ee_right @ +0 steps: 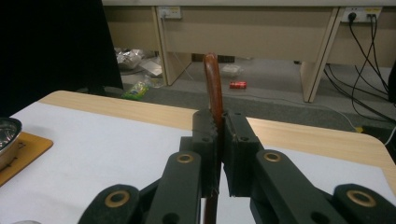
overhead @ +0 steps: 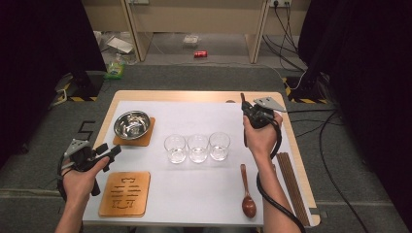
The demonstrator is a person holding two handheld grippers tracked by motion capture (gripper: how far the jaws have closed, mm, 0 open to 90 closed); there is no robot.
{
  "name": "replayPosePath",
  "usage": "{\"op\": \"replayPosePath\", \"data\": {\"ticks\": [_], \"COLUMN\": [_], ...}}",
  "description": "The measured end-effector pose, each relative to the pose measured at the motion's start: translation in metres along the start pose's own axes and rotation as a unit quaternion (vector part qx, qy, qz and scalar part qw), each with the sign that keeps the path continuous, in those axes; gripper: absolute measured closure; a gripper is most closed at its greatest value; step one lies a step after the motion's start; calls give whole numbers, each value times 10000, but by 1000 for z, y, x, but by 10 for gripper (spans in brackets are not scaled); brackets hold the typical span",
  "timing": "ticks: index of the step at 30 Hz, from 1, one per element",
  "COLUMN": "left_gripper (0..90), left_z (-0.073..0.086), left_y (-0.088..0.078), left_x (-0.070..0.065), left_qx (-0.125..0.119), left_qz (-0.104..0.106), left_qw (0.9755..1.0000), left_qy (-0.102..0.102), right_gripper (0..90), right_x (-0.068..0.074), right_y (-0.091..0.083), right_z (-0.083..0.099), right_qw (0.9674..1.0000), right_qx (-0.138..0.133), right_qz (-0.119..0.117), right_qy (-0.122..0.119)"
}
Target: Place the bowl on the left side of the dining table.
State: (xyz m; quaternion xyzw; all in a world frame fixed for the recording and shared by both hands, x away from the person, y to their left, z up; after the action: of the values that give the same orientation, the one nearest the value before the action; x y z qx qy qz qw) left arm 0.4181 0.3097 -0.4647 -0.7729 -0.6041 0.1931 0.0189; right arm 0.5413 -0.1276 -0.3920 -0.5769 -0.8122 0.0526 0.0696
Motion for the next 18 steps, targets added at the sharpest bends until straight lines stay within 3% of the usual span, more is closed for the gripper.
{"op": "replayPosePath", "data": {"ticks": [18], "left_gripper": [406], "left_z": [1], "left_y": [0], "left_x": [1], "left_qx": [11], "left_qz": [-7], "left_qw": [10000], "left_qy": [7], "right_gripper": [844], "right_x": [2], "right_y": [15], "right_z": [-9], "right_qw": [9999], "right_qx": [-116], "right_qz": [-4], "right_qy": [-38]}}
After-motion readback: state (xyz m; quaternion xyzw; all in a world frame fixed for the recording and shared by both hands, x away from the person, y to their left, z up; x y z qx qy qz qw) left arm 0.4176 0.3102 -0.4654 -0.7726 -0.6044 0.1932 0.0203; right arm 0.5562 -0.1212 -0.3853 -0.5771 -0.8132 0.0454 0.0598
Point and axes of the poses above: each handheld gripper's, and its own axes: y roughly forward along the jaws, z roughly out of its underside, x roughly to its left, the point moved 9 cm from there along y, roughly forward along the jaws, and after that the axes turned 10 degrees about -x, right-handed, at the moved point
